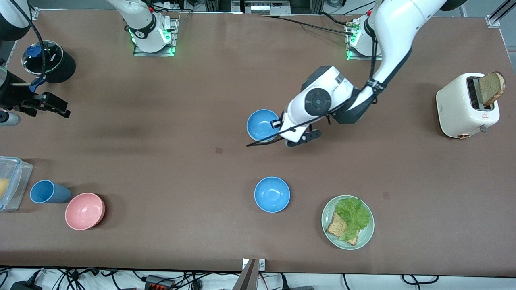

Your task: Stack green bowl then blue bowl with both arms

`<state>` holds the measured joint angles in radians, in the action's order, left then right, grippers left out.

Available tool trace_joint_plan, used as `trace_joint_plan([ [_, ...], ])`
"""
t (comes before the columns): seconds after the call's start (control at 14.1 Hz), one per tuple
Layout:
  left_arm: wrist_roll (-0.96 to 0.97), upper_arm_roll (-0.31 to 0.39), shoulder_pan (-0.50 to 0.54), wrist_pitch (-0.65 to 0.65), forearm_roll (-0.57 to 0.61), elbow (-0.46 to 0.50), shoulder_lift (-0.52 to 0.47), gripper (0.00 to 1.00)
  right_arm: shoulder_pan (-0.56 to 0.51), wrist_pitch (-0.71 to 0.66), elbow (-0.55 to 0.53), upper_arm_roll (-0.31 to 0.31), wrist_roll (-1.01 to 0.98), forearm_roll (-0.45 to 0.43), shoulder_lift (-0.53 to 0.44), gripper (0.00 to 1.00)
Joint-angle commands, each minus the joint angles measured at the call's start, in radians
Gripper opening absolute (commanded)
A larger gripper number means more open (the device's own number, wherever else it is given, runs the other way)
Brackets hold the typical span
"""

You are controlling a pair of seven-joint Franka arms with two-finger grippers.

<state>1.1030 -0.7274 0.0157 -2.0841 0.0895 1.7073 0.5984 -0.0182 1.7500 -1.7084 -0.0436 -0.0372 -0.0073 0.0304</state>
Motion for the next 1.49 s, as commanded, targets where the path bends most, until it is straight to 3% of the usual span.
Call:
trace_joint_plan([
  [0.0,-0.003,-0.023,0.032,0.137,0.015,-0.086,-0.049,0.37,0.003,0.005,-0.024,0.002,-0.003,-0.011,-0.023,1.0],
  [0.36,-0.194,-0.024,0.125,0.272,0.013,-0.179,-0.058,0.42,0.003,0.003,-0.024,0.002,-0.003,-0.011,-0.023,1.0],
  [0.71,-0.486,-0.017,0.24,0.366,0.003,-0.244,-0.064,1.0,0.001,0.003,-0.02,0.002,-0.003,-0.008,-0.023,1.0],
  [0.85,-0.522,0.005,0.248,0.383,0.007,-0.238,-0.107,1.0,0.001,0.0,-0.017,0.002,0.01,-0.007,-0.024,1.0],
  [1.14,-0.682,0.181,0.216,0.371,-0.001,-0.132,-0.279,1.0,0.001,-0.006,-0.014,0.001,0.016,-0.007,-0.032,1.0],
  [1.42,-0.929,0.483,0.058,0.363,-0.005,-0.1,-0.361,1.0,-0.002,-0.043,-0.004,-0.001,-0.003,-0.011,-0.032,1.0],
])
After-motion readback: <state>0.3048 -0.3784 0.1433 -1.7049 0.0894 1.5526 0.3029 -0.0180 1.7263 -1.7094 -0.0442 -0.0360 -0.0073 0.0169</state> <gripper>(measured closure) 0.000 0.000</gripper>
